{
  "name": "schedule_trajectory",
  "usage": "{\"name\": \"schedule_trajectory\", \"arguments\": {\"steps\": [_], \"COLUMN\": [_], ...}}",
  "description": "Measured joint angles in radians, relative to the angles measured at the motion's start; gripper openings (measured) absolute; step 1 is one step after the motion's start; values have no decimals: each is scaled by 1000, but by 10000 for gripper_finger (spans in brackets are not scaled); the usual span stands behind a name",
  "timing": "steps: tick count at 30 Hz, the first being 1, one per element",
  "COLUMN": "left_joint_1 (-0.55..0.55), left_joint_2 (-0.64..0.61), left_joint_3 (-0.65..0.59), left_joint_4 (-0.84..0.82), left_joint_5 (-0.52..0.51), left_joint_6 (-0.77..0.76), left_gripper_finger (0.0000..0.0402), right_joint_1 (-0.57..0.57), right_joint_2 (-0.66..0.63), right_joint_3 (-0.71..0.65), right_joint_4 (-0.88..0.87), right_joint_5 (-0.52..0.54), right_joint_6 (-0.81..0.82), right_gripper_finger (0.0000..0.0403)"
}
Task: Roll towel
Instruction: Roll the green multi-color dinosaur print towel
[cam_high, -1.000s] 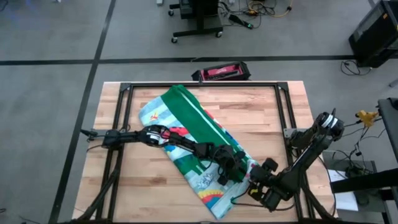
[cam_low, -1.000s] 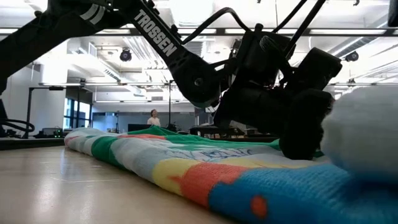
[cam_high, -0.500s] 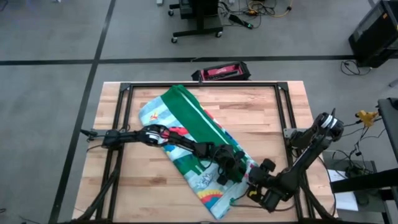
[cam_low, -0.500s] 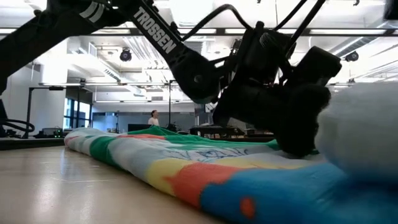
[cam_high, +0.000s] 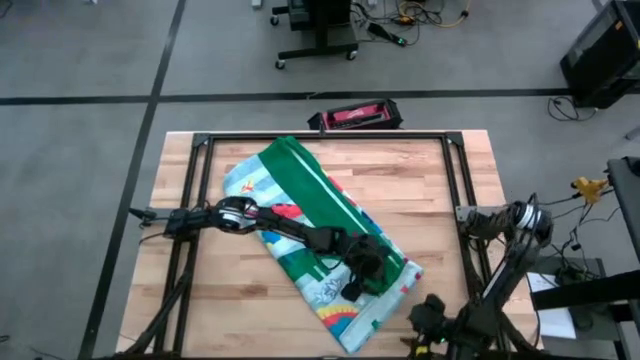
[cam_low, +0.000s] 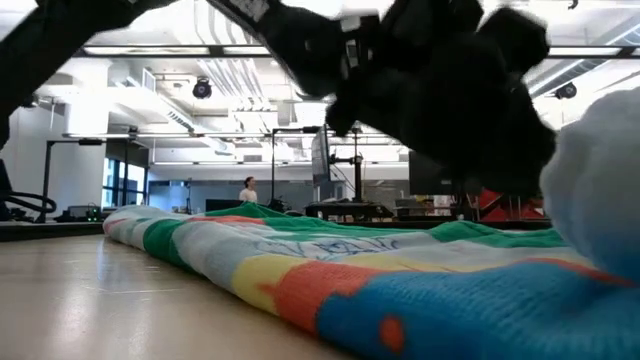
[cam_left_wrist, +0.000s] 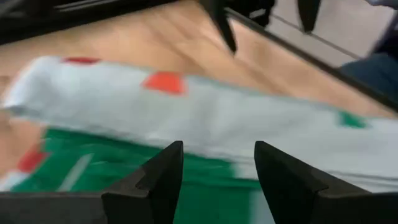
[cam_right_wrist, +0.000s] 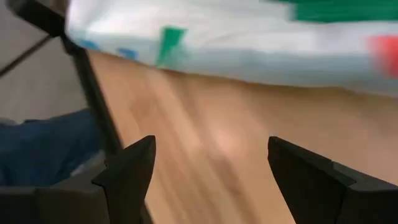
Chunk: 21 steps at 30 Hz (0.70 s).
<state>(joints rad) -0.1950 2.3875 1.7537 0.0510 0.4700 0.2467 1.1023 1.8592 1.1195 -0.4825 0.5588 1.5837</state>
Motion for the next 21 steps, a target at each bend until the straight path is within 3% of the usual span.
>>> {"name": "schedule_trajectory", "arguments": {"steps": [7,11,17,21], "left_joint_1": [-140,-209,-267,-285], "left_joint_2": [-45,-73,-140,-143], "left_joint_3": [-7,-6,-8,-8], "left_joint_4": [-195,-213,-289,-257], "left_joint_5": [-135,-185,-376,-390], "left_joint_6": [61,64,77,57], "left_gripper_finger": [166,161,159,159], "right_joint_1": [-51,-74,-100,-107], "right_joint_2": [192,266,332,356], "right_joint_3": [180,271,343,370], "right_joint_4": [-1,-12,-7,-6], "right_joint_5": [8,45,95,126], "right_joint_6": [-115,-166,-191,-190], "right_gripper_finger": [274,268,277,286]}}
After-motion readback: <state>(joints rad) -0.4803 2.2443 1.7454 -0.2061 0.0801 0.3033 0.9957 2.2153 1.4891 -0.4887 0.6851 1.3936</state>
